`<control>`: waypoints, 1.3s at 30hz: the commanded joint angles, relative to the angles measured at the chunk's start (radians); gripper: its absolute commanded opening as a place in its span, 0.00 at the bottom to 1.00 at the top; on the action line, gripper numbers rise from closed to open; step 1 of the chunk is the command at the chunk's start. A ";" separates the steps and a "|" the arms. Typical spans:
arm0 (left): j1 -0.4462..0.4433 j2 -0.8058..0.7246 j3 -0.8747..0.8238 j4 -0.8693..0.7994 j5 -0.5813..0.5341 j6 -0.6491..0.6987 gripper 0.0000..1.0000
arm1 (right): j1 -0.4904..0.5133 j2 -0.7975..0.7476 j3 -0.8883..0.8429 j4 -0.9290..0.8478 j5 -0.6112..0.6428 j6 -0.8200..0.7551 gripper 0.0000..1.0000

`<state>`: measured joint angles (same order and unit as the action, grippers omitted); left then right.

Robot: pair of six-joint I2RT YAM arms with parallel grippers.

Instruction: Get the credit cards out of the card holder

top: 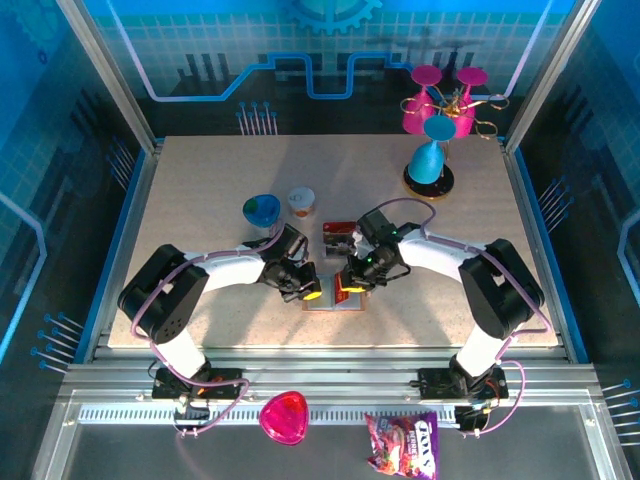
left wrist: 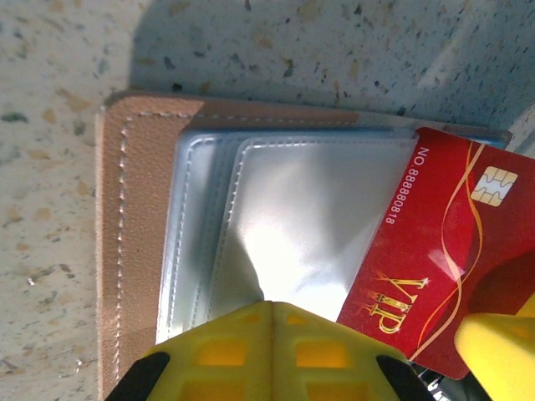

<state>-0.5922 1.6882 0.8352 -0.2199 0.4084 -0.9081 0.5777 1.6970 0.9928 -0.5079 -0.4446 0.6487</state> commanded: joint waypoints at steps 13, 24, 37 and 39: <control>-0.004 0.020 0.009 -0.012 0.017 0.018 0.05 | 0.010 -0.037 0.019 -0.034 0.064 0.029 0.15; -0.002 -0.005 0.019 -0.023 0.012 0.015 0.05 | 0.004 -0.066 0.015 -0.029 0.069 0.027 0.07; 0.028 -0.100 0.002 -0.019 -0.006 -0.008 0.12 | -0.011 -0.074 0.094 -0.144 0.078 -0.124 0.02; 0.041 -0.116 -0.006 -0.019 -0.012 -0.008 0.13 | -0.010 -0.075 0.124 -0.184 0.080 -0.207 0.00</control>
<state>-0.5690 1.6127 0.8352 -0.2237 0.4072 -0.9154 0.5781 1.6489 1.0679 -0.6006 -0.3733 0.5701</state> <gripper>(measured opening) 0.130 0.049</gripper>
